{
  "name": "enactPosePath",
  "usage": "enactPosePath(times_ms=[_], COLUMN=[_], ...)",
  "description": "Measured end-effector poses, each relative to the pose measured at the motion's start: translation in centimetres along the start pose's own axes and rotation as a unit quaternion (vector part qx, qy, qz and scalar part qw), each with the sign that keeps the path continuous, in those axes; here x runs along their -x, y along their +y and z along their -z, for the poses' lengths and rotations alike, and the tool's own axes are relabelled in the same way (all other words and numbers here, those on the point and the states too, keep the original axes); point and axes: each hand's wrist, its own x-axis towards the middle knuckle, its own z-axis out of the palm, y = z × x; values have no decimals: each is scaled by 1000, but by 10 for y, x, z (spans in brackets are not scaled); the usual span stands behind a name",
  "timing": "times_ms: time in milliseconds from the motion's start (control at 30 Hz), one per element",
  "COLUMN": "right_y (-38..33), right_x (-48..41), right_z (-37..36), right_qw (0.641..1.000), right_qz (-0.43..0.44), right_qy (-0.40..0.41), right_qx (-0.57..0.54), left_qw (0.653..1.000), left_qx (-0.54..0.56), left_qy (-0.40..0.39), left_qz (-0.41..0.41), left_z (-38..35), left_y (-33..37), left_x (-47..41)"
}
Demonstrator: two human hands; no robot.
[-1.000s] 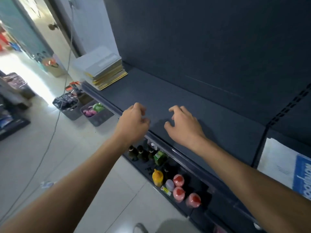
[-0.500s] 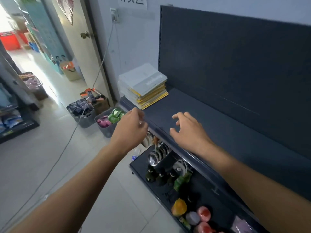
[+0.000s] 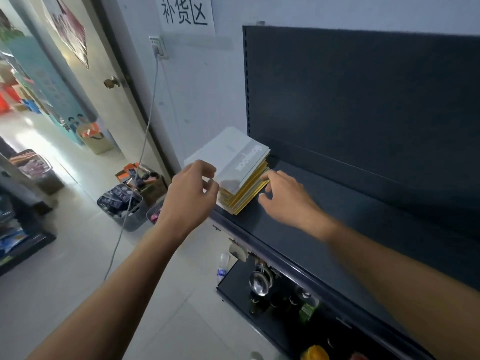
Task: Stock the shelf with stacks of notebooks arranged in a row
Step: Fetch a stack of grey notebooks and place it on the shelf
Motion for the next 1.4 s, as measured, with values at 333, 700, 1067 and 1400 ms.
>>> enactPosePath(times_ms=[333,700,1067,1400], right_y=[-9,-22,-55,-62], right_x=[-77,-103,-113,-133], right_z=[-6,-25,-42,-52], right_qw=[999,986,938,900], right_qz=[-34,-141,-302,-390], right_qy=[22,69,137,156], right_qx=[-4,-48,-98,-121], left_qw=[999,988,977,963], left_qx=[-6,-105,-48,-78], left_qy=[1,-101,-165,-227], left_qz=[-45,-55,-125,-124], left_z=[5,-30,-44,-53], left_y=[-28,-79,-97,-100], left_x=[-96,-168,-224,-233])
